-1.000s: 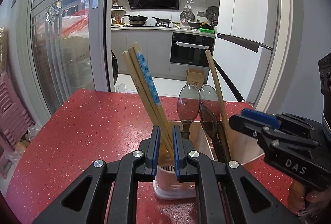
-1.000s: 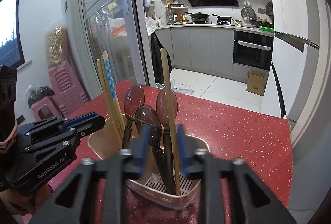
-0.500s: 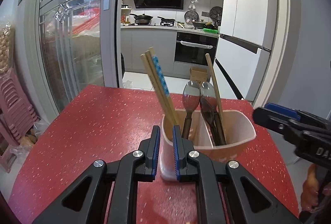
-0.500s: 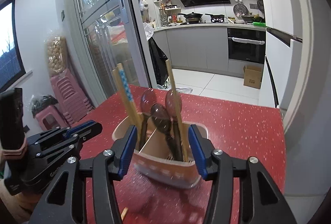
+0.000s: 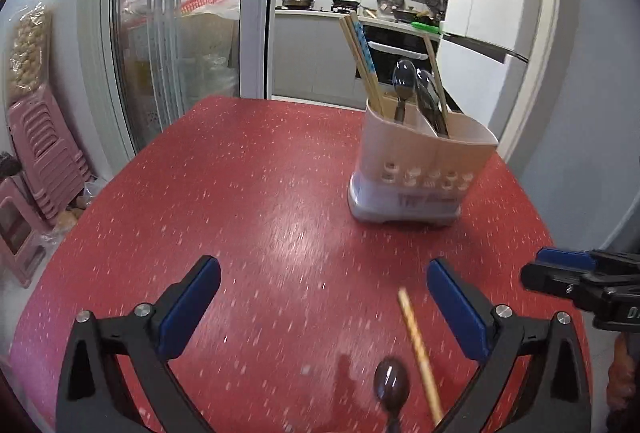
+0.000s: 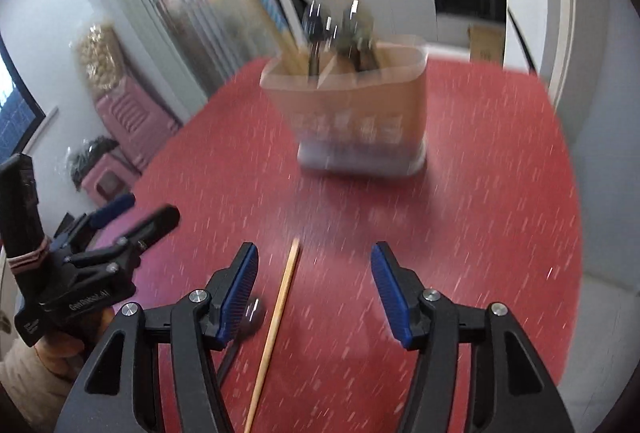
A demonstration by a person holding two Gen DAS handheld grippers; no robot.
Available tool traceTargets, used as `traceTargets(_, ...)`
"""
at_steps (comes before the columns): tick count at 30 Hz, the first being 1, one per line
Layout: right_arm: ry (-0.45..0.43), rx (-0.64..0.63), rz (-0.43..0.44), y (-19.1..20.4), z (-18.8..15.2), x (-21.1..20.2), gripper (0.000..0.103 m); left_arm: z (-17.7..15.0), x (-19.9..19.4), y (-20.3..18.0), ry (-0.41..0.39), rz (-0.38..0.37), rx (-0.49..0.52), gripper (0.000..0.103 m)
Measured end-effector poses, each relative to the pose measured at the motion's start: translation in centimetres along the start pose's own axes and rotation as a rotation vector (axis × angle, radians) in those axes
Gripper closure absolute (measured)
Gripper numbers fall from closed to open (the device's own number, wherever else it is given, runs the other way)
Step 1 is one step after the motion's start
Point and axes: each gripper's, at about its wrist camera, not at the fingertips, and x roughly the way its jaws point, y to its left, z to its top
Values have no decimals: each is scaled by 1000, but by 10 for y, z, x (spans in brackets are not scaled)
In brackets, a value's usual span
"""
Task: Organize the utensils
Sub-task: 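Move both open tools back over the last chopstick and spoon on the table, then grasp the yellow patterned chopstick with the right tool while the left tool grasps the dark spoon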
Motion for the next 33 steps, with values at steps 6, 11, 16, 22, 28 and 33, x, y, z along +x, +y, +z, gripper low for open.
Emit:
traceTargets(6, 184, 23, -51, 13, -34, 32, 41, -39, -3, 16, 130, 23, 19, 0)
traceTargets(11, 278, 66, -60, 17, -45, 58, 42, -61, -5, 22, 206, 16, 53, 0)
traceTargets(16, 302, 51, -96, 25, -43, 72, 44, -77, -3, 15, 278, -37, 87, 0)
traceTargets(22, 341, 10, -154, 45, -36, 90, 51, -88, -4, -1, 324, -69, 110, 0)
traceTargets(28, 385, -1, -209, 55, -34, 106, 71, -92, -4, -8, 354, -70, 126, 0)
traceTargets(33, 422, -19, -234, 57, -26, 117, 74, -95, 2, -9, 386, -79, 118, 0)
